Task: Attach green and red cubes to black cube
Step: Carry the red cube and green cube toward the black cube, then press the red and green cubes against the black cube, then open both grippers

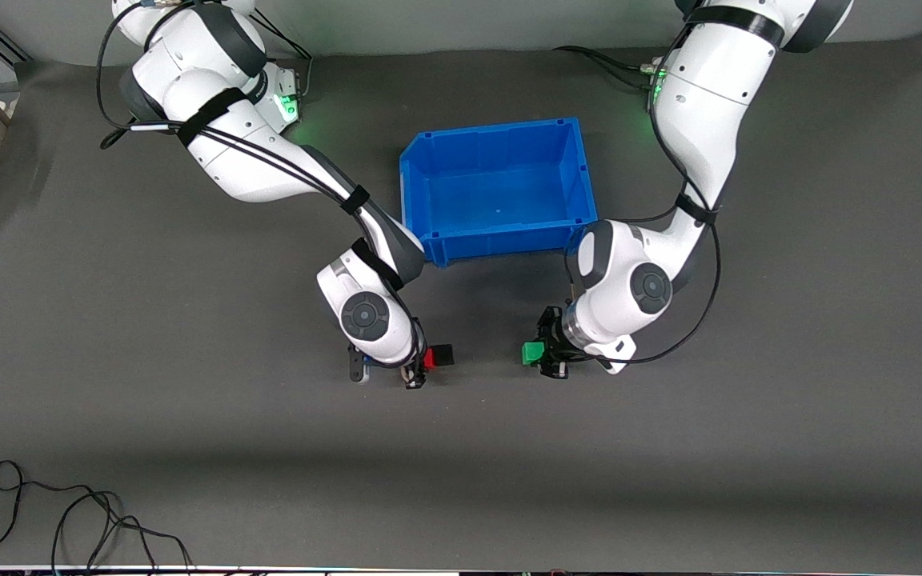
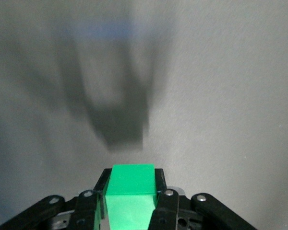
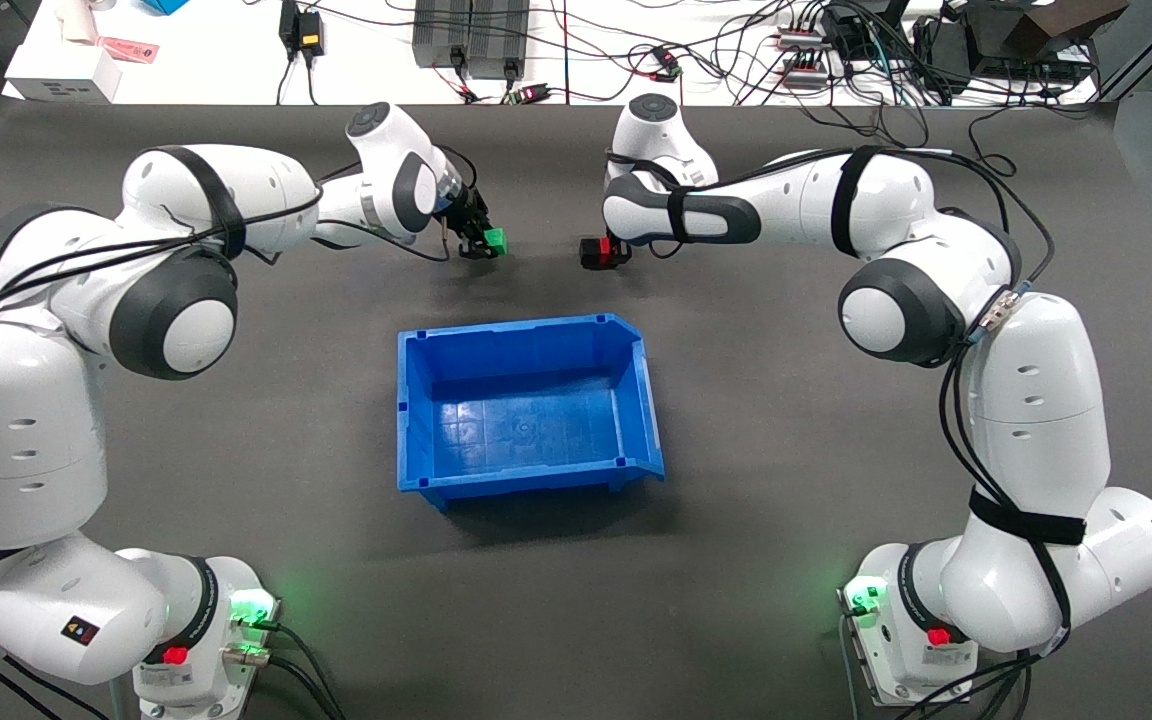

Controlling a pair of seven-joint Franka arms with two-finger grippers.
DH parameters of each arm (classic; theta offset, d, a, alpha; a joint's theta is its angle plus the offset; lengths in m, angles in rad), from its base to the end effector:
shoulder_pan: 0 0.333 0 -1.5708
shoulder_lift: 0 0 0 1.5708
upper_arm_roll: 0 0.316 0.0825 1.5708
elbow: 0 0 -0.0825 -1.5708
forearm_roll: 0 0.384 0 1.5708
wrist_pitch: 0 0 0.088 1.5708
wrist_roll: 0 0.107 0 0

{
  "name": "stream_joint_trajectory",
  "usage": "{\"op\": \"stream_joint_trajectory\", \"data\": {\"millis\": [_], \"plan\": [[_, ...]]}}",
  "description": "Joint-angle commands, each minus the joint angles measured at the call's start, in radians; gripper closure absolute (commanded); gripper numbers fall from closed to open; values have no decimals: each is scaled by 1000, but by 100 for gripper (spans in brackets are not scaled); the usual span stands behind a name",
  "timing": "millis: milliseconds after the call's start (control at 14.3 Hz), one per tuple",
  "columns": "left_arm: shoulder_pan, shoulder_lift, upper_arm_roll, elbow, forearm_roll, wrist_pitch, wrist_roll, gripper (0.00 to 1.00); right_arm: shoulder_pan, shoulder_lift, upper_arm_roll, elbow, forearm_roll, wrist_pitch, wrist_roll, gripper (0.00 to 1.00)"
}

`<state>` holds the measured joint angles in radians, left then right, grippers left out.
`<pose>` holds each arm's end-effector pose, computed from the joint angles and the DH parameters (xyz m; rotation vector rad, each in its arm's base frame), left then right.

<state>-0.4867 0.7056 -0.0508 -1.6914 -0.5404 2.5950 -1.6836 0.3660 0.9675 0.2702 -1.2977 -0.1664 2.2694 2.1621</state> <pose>0.6033 -0.3430 0.2043 1.9491 2.0068 -0.3318 0.6312 0.3999 0.1717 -2.2179 2.1454 0.1280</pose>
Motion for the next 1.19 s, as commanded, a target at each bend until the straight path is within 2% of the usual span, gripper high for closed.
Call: {"op": "stream_joint_trajectory", "data": {"millis": [0,349,558,977,1047,1116], "plan": [[-55,37,19,45,-12,28,-88,84,10,27,6,69,-30,-27,45,86],[-98,71,19,93,-10,42,-191,84,16,45,17,110,-30,-19,56,86],[-118,132,25,189,5,40,-286,84,47,98,17,198,-31,-10,110,86],[-133,138,29,196,8,68,-294,82,53,100,18,195,-36,-10,107,85],[-132,140,29,196,8,79,-294,79,51,100,17,195,-36,-10,102,78],[-133,143,29,196,10,82,-294,70,51,100,17,195,-36,-10,100,58]]}}
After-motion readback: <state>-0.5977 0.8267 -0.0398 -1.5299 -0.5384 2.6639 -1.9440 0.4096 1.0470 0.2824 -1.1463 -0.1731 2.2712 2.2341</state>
